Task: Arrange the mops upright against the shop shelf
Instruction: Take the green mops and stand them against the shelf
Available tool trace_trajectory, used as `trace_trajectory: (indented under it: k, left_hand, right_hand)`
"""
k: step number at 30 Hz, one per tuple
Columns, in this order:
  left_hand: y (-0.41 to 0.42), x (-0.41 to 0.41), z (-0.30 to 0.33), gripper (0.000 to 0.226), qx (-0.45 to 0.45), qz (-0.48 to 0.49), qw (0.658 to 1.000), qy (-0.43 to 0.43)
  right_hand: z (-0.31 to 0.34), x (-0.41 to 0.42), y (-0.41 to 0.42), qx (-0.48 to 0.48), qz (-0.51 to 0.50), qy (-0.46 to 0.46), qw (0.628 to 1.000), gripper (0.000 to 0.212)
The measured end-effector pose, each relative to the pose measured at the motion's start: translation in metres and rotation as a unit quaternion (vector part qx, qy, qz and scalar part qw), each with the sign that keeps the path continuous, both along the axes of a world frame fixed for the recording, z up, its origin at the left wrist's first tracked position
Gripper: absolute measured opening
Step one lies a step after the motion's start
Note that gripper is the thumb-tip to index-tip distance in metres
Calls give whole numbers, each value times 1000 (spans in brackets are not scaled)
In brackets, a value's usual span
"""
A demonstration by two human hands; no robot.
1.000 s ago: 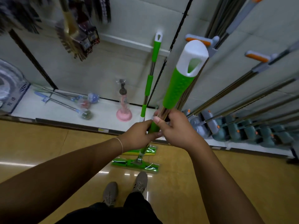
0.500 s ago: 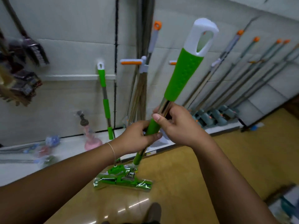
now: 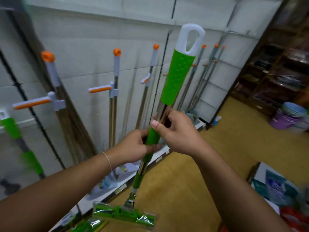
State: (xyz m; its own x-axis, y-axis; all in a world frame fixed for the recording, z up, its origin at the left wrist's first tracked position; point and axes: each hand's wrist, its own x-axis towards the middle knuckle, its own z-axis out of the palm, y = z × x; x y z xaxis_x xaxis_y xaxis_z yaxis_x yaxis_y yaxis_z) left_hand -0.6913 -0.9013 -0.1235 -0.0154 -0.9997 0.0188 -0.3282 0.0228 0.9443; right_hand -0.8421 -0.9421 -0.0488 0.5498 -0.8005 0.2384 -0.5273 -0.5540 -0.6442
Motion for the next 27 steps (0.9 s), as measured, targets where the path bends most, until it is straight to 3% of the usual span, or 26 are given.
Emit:
trace_trajectory:
  k: [4,12,16,27]
  left_hand:
    - [-55,-54,15,13,-2,-36,999,11]
    - [-147,-157,43,9,-42,-109,993,20]
    - [-187,-192,50,17,-50,-137,989,12]
    - [-322,-271,40,24,-58,-234,970,26]
  right_hand:
    - [11,-56,-42,-22,-54,-19,998,27]
    - [28,-152,-107,-37,-128,-123,983,22]
    - [32,-183,-133,-77,-156,-144,974,6]
    - [24,-254,-235,-99,-249,-151,951,10]
